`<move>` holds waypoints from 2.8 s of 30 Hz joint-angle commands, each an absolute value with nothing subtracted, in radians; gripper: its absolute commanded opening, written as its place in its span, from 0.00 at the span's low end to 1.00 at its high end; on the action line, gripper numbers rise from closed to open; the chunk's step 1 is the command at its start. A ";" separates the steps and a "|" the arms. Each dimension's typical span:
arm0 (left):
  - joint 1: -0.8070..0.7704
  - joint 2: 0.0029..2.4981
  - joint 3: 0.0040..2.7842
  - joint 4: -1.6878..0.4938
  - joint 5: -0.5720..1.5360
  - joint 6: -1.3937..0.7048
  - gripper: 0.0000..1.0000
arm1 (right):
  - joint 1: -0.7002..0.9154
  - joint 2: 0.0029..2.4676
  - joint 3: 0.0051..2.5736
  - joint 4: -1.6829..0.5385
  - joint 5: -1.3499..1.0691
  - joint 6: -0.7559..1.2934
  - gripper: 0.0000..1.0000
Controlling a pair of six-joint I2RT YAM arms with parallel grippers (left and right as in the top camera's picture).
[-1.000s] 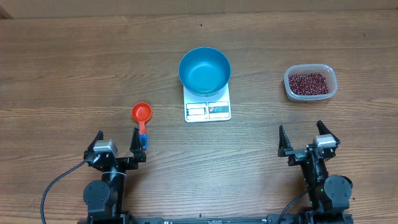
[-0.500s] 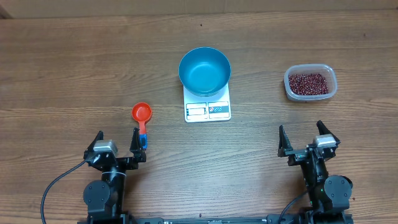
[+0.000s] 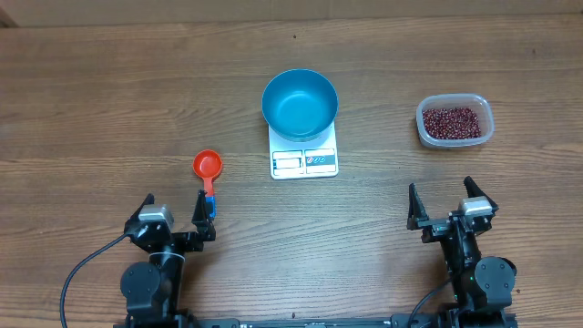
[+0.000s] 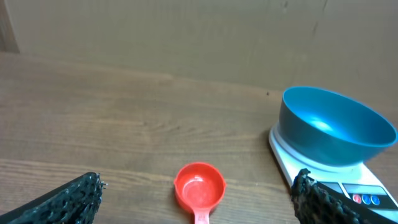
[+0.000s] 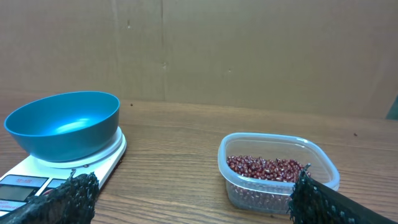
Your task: Scoop item into bowl and weigh 150g on scale
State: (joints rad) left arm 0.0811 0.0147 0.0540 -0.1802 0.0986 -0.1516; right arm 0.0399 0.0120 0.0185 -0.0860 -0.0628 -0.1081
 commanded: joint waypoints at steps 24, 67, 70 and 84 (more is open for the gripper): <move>0.091 0.405 0.355 -0.423 0.112 -0.013 1.00 | 0.044 0.003 0.009 -0.081 -0.053 -0.102 1.00; 0.091 1.526 1.282 -1.039 0.091 0.083 1.00 | 0.044 0.003 0.009 -0.081 -0.053 -0.102 1.00; 0.091 1.567 1.311 -1.063 0.076 0.083 0.99 | 0.044 0.003 0.009 -0.081 -0.053 -0.102 1.00; 0.091 1.705 1.320 -1.087 0.067 0.098 1.00 | 0.044 0.003 0.009 -0.081 -0.053 -0.102 1.00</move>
